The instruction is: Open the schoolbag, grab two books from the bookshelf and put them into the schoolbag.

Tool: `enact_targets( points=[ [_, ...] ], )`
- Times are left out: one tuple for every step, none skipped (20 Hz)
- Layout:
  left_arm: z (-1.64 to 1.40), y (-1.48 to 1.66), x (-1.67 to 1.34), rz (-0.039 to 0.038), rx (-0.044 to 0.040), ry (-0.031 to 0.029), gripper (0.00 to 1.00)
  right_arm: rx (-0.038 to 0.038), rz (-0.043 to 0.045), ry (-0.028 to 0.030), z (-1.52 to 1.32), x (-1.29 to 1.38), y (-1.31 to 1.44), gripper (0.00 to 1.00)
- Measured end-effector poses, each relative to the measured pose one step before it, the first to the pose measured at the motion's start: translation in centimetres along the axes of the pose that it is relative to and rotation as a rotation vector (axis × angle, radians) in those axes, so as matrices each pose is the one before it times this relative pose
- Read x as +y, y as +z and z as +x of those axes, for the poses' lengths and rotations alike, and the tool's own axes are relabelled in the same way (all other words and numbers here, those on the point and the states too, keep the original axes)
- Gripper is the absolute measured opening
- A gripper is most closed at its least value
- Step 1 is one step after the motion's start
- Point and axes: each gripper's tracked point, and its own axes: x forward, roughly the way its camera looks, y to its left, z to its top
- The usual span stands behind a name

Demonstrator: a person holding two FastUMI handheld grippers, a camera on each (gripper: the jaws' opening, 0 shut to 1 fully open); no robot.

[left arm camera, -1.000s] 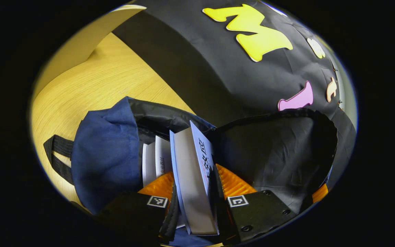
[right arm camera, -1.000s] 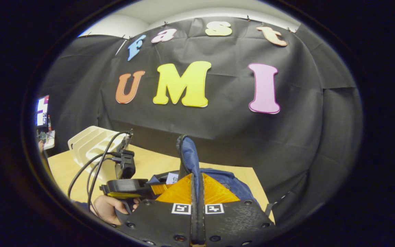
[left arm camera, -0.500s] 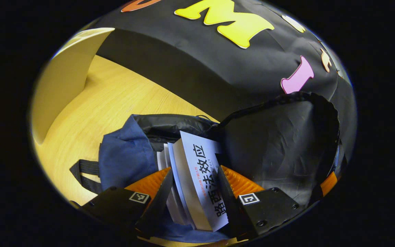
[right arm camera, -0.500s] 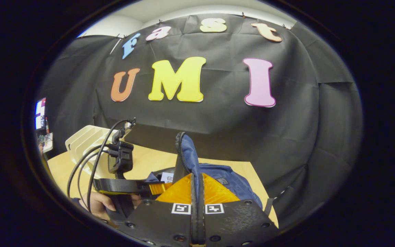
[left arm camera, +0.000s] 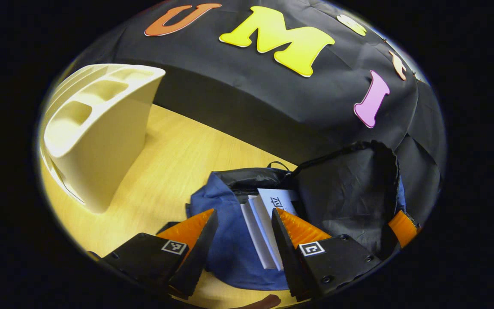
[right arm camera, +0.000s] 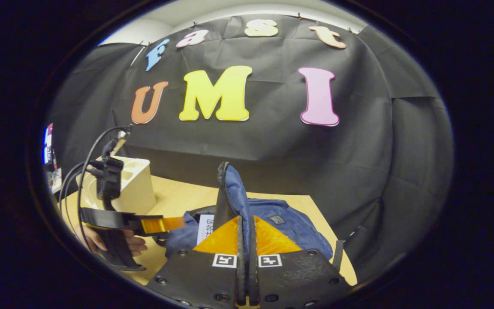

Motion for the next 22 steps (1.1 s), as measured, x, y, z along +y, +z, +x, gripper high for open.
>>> enact_targets(
  points=[
    [-0.861,0.178,0.555,0.00423,-0.00754,0.00864,0.8,0.00265,0.0042,-0.00918,-0.11,0.183,-0.249,0.04],
    [-0.805,0.281,0.693,0.01096,-0.00572,0.00809,0.8,0.00656,0.00342,-0.00761,-0.134,0.15,-0.327,0.1],
    [-0.864,0.173,0.634,0.0101,-0.0034,0.0093,0.8,0.00287,0.00336,-0.01025,-0.057,0.033,-0.305,0.1],
    [-0.745,0.19,0.458,0.00821,-0.0074,0.0024,0.8,0.00491,0.00588,-0.00629,-0.025,0.003,-0.282,0.13],
    [-0.966,0.367,0.485,0.00613,-0.00706,0.00413,0.8,0.00903,0.00763,-0.00783,-0.155,0.084,-0.343,0.15],
    [-0.793,0.267,0.508,0.0062,-0.00913,0.00639,0.8,0.00878,0.00865,-0.01493,-0.129,-0.109,-0.323,0.24],
    [-0.952,0.285,0.451,0.00827,-0.01297,0.00241,0.8,0.00412,0.0104,-0.00456,-0.013,0.113,-0.309,0.19],
    [-0.831,0.292,0.478,0.00877,-0.01332,0.0037,0.8,0.00559,0.00976,-0.00071,-0.068,0.131,-0.241,0.23],
    [-0.817,0.357,0.561,0.00827,-0.01494,0.00587,0.8,0.00592,0.00655,-0.00688,0.142,0.03,-0.372,0.23],
    [-0.797,0.42,0.515,0.00983,-0.01199,0.00397,0.8,0.00607,0.00723,-0.00239,0.124,0.084,-0.293,0.27],
    [-0.993,0.316,0.561,0.0078,-0.0106,0.00996,0.8,0.00614,0.00658,-0.00258,-0.137,0.153,-0.301,0.29],
    [-0.88,0.254,0.54,0.00465,-0.01349,0.00675,0.8,0.00412,0.00945,-0.00267,-0.127,0.176,-0.088,0.32],
    [-0.983,0.244,0.488,0.00808,-0.02105,0.0035,0.8,-0.0023,0.00758,-0.00249,-0.178,0.109,-0.03,0.33],
    [-1.05,0.451,0.493,0.01211,-0.02262,0.00582,0.8,-0.00132,0.00693,-0.00094,-0.25,0.12,0.03,0.36],
    [-0.985,0.6,0.621,0.01348,-0.02048,0.01021,0.8,-0.00079,0.00499,-0.00868,-0.28,0.001,-0.14,0.4],
    [-0.844,0.305,0.787,0.00938,-0.01461,0.00959,0.8,0.00018,0.00362,-0.00495,-0.227,-0.025,-0.112,0.45],
    [-0.806,0.216,0.644,0.0091,-0.01139,0.01049,0.8,0.00246,0.00596,-0.00396,-0.402,0.094,-0.283,0.43],
    [-0.741,0.318,0.687,0.01096,-0.01661,0.01081,0.81,-0.00249,0.01022,-0.00116,-0.349,0.124,-0.105,0.55],
    [-0.828,0.449,0.634,0.00962,-0.01551,0.01081,0.81,-0.00325,0.00963,0.00457,-0.442,0.149,-0.051,0.65],
    [-0.779,0.416,0.628,0.01219,-0.01763,0.01169,0.81,-0.0009,0.00882,0.00338,-0.455,0.176,-0.16,0.71],
    [-0.885,0.311,0.669,0.01228,-0.01592,0.01208,0.83,-0.00202,0.00761,0.00229,-0.609,0.089,-0.138,0.67],
    [-0.866,0.32,0.596,0.01006,-0.01747,0.01048,0.84,-0.00509,0.00377,0.00181,-0.62,0.097,-0.016,0.69]
  ],
)
